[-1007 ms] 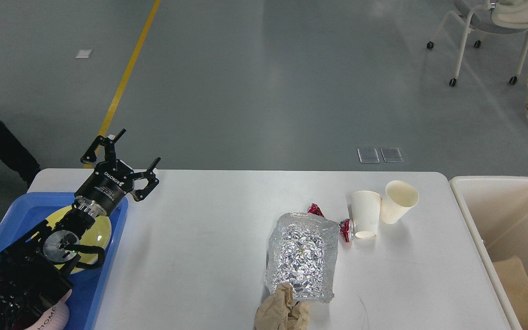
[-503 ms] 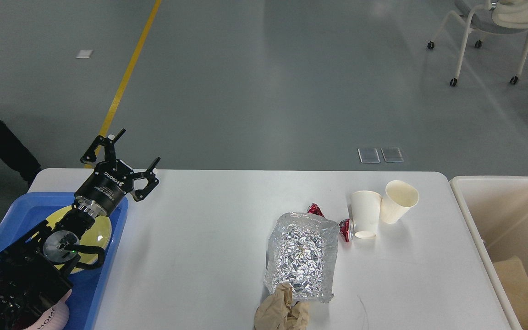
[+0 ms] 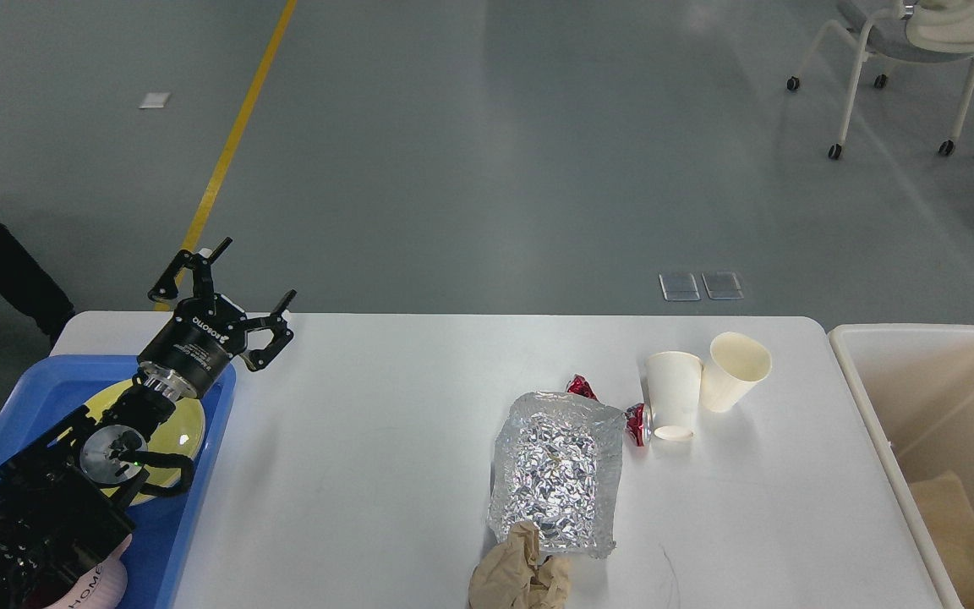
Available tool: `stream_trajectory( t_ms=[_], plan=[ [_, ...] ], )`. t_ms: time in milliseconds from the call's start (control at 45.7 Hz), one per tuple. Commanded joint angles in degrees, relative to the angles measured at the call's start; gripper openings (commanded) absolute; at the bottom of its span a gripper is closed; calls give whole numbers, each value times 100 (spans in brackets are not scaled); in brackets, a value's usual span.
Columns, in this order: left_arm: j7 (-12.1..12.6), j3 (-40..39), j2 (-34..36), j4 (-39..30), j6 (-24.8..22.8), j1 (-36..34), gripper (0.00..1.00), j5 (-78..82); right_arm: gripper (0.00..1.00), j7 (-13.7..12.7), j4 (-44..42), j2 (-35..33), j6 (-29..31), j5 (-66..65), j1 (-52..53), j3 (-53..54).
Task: Tidy desktop
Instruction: 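Drop the crumpled paper into the white bin with the right gripper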
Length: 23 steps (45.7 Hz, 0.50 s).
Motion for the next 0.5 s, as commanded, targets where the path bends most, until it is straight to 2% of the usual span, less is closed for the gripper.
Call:
stream_trajectory(
  t_ms=[0, 285, 394, 482],
  plan=[
    [-2, 0, 0, 0, 0, 1, 100, 0, 100, -8, 17, 17, -11, 19, 2, 6],
    [-2, 0, 0, 0, 0, 1, 100, 0, 100, 1, 253, 9, 7, 19, 186, 6],
    [-2, 0, 0, 0, 0, 1, 100, 0, 100, 1, 640, -175, 77, -16, 844, -64],
    [-2, 0, 0, 0, 0, 1, 100, 0, 100, 1, 1341, -518, 95, -104, 1696, -221]
  ],
)
